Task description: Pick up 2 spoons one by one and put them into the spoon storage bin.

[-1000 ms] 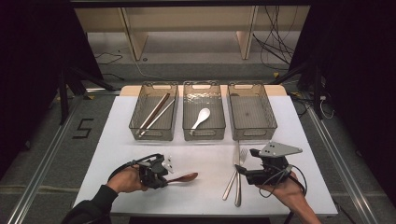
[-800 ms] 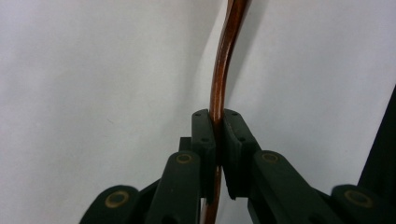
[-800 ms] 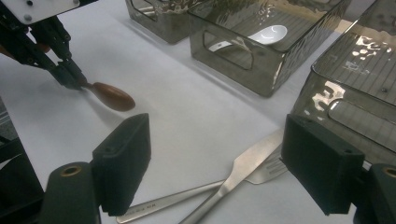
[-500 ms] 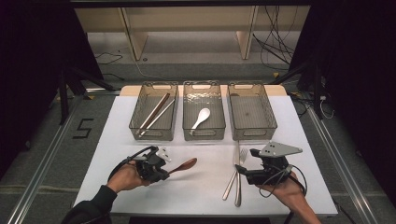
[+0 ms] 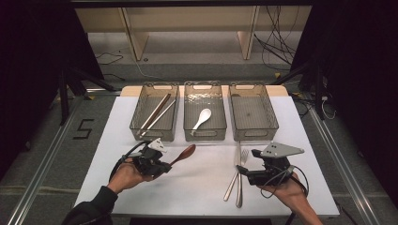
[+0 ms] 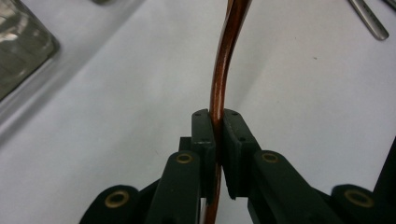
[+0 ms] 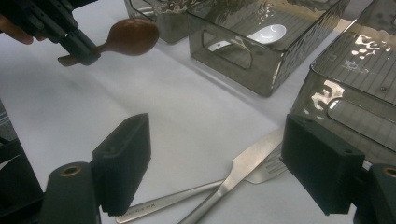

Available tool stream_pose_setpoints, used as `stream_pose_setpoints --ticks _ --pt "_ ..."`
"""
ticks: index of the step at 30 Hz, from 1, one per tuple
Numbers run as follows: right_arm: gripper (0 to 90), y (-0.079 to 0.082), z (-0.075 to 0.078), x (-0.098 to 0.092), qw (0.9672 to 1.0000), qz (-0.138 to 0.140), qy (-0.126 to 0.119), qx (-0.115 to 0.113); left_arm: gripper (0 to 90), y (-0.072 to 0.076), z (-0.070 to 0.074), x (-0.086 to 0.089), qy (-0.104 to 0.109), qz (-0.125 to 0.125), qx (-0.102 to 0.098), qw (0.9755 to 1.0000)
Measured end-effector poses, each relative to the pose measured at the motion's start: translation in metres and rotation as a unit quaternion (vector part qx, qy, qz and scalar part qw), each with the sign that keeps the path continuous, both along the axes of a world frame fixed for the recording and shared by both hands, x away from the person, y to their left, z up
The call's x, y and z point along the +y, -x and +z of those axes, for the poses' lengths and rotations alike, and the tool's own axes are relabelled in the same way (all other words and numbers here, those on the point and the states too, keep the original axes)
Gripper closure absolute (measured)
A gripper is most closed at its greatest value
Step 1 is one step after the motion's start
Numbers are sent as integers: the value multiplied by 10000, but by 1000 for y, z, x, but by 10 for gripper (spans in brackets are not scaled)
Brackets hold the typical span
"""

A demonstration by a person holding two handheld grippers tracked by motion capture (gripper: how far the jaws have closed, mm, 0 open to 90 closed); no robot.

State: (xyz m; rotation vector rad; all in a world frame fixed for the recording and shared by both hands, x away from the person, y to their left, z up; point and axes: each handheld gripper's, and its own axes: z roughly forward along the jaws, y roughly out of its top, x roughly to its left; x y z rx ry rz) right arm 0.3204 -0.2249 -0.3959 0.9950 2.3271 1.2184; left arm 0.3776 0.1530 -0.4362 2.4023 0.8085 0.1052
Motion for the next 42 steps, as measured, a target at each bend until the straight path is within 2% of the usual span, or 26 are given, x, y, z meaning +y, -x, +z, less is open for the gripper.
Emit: stream_pose_setpoints --ticks 3,7,10,20,28,31,42 --pt "250 0 0 0 10000 -6 -8 2 839 -1 3 0 96 77 14 9999" --pt "250 -1 0 0 10000 -14 -8 7 839 -2 10 -1 270 176 -98 9994" --pt "250 0 0 0 10000 -2 -19 -2 839 -3 14 -3 301 214 -213 9991" --pt "249 0 0 0 10000 -6 -30 7 839 -13 29 -10 496 312 -401 9975" --pt "248 -1 0 0 10000 -21 -40 19 839 -32 48 -27 701 350 -528 9955" --pt "248 -1 -1 0 10000 -11 -36 23 839 -40 54 -35 705 357 -544 9954" --pt "248 -1 -1 -1 10000 -27 -47 27 839 -64 62 -49 806 516 -517 9941"
